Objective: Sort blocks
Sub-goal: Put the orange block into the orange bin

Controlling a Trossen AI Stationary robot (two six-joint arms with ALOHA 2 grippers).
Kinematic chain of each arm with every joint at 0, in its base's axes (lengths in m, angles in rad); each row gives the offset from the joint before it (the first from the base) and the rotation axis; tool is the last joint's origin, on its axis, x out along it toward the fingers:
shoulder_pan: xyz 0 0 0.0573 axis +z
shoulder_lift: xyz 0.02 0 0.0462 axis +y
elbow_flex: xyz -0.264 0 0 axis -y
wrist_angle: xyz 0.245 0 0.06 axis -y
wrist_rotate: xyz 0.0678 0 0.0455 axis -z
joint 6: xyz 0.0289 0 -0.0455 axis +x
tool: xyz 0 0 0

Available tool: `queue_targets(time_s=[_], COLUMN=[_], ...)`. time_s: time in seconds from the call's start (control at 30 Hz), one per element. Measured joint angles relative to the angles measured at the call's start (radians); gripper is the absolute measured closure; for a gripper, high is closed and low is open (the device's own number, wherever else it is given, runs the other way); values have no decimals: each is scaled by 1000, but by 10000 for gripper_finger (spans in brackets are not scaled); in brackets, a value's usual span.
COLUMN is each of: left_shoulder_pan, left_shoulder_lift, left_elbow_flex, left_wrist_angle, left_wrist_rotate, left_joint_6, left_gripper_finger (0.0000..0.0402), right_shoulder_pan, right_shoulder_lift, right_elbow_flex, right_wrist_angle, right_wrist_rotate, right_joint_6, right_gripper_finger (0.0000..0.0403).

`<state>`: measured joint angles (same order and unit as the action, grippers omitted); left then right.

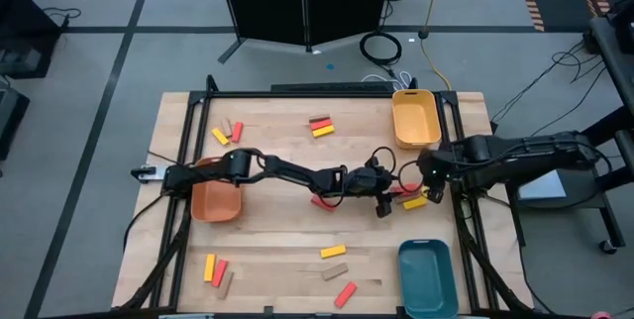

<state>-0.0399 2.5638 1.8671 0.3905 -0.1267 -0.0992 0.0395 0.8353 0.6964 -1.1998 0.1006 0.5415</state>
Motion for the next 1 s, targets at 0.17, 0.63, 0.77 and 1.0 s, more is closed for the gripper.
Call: queue_targets(time_s=[0.17,0.63,0.77,1.0], left_shoulder_pan=[-2,-13,-9,-5], left_shoulder_lift=[41,48,48,49], left_elbow_flex=[8,21,21,21], left_wrist_angle=[72,53,33,34], left_wrist_rotate=[-10,-4,6,18], left_joint_6=[0,29,30,33], left_gripper_finger=[183,183,183,183], right_shoulder_pan=[0,0,0,0], right_shoulder_lift=[-44,-62,-62,-62], right_elbow_flex=[0,0,0,0], right_wrist_angle=[12,22,22,22], right_wrist_rotate=[4,2,1,0], right_joint_6=[25,71,82,98], right_gripper_finger=[243,243,243,243])
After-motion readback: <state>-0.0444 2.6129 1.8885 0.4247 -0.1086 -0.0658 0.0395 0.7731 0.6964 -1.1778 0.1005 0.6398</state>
